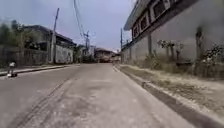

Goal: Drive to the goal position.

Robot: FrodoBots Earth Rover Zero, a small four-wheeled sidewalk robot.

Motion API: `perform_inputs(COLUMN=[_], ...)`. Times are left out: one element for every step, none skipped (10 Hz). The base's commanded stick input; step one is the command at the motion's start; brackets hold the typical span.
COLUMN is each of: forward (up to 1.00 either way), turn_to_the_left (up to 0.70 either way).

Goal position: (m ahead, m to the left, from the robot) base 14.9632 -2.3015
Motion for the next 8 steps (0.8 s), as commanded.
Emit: perform_inputs(forward=[1.00, 1.00, 1.00, 1.00, 1.00, 1.00, 1.00, 1.00], turn_to_the_left=[0.02, 0.02, 0.01, 0.00, 0.07, 0.27, 0.29, 0.05])
